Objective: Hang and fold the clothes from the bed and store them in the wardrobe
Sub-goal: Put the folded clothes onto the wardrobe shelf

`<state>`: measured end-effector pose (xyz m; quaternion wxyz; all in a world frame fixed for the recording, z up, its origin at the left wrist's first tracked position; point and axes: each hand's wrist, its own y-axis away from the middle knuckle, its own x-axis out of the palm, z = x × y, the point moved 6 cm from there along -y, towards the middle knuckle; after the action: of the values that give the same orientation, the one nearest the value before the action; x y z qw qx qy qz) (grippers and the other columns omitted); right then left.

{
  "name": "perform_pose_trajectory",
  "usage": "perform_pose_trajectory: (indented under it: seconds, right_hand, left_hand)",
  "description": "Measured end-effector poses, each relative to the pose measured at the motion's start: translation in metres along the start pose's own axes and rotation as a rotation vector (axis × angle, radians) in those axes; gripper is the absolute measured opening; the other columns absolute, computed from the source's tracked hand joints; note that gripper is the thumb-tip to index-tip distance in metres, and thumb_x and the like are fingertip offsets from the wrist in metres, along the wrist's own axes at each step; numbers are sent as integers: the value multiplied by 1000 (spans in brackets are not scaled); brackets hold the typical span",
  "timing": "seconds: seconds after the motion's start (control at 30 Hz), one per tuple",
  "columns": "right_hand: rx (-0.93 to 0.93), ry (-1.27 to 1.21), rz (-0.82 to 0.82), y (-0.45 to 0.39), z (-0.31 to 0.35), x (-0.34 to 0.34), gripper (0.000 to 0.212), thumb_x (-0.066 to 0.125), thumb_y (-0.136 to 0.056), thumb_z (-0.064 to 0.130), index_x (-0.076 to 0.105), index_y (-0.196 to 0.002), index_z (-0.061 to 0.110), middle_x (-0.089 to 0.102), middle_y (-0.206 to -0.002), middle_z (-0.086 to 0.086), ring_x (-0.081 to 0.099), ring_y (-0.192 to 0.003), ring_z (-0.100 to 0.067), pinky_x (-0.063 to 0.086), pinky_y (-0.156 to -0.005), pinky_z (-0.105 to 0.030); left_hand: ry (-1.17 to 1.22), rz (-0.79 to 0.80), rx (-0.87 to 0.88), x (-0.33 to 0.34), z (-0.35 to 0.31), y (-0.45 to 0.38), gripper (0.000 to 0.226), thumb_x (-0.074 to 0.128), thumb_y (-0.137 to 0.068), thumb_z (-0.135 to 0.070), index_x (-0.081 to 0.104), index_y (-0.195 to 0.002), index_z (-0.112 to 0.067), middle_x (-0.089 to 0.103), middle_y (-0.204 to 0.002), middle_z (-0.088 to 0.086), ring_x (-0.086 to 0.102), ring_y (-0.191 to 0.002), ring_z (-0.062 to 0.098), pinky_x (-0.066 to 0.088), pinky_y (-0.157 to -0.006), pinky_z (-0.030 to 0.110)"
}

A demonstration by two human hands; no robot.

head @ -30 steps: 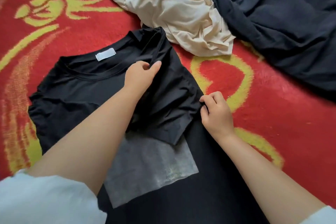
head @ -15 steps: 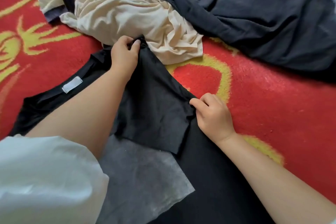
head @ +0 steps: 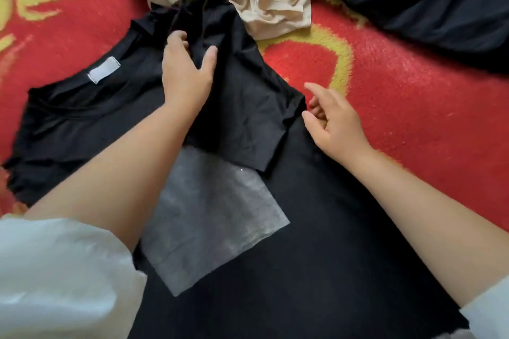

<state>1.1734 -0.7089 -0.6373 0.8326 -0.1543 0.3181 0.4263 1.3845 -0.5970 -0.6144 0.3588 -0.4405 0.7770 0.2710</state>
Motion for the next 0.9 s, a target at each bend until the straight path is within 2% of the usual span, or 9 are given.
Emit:
perform_pose_trajectory:
  seconds: [0.1,0.23,0.33,0.43,0.5,0.63,0.77,0.83,0.9]
  right_hand:
    - [160,19,82,30,-3,-1,59,56,-78,31,46,-129,4,47,-88,0,42,-68,-13,33,-69,-18]
    - [319,106,155,83,-7,-7,38,54,-90,14,50,-126,1,58,-111,-13,52,-104,-29,33,-84,-27]
    - [457,129,242,126,-12,-16,26,52,-91,15,57,-114,2,61,-97,-10,54,-93,-29,33,-71,-28]
    - [545,173,342,170,-20,-29,23,57,-88,16,57,-107,4,60,-89,-9,51,-79,-25,28,-62,-26]
    - [564,230,378,189,-26,-38,27,59,-87,13,57,-111,3,63,-100,-16,53,-85,-28,29,-65,-26]
    - [639,247,439,224,-35,-49,26,58,-86,11,60,-110,0,63,-110,-17,55,-104,-31,32,-71,-26]
    - [729,183,398,257,-48,-66,19,60,-84,8,64,-101,-2,64,-98,-16,53,-85,-23,34,-69,-28]
    - [775,141,346,274,-58,-77,18,60,-84,7,64,-97,-5,60,-88,-13,51,-81,-22,35,-69,-30]
    - [796,118,286,297,-65,-89,19,58,-86,8,62,-95,-9,56,-83,-12,49,-78,-22,35,-69,-31]
  left_hand:
    - [-240,31,-58,-1,32,64,59,51,-92,-31,31,-139,-1,34,-142,15,31,-131,27,21,-106,32]
    - [-357,106,-87,6,52,149,61,47,-94,-31,25,-143,-1,17,-151,20,14,-141,30,8,-113,39]
    - [-484,247,-126,16,67,222,60,39,-97,-34,22,-145,-3,11,-153,21,8,-143,31,4,-114,47]
    - [-559,338,-130,22,71,298,60,48,-93,-34,35,-139,1,27,-147,24,26,-138,36,20,-109,54]
    - [-540,407,-173,26,73,336,67,50,-92,-36,27,-143,0,19,-151,21,17,-141,33,14,-112,51]
    - [-605,558,-234,29,78,400,68,24,-98,-46,-4,-148,-9,-12,-155,11,-12,-143,23,-7,-114,41]
    - [-593,539,-170,30,77,435,69,27,-97,-47,2,-148,-8,-6,-156,10,-8,-144,22,-5,-115,40]
    - [-572,447,-103,31,79,453,70,44,-94,-43,21,-145,-2,15,-153,16,12,-143,28,11,-115,45]
    - [-463,266,-107,28,76,484,61,65,-84,-32,47,-130,4,43,-138,22,41,-130,35,32,-104,53]
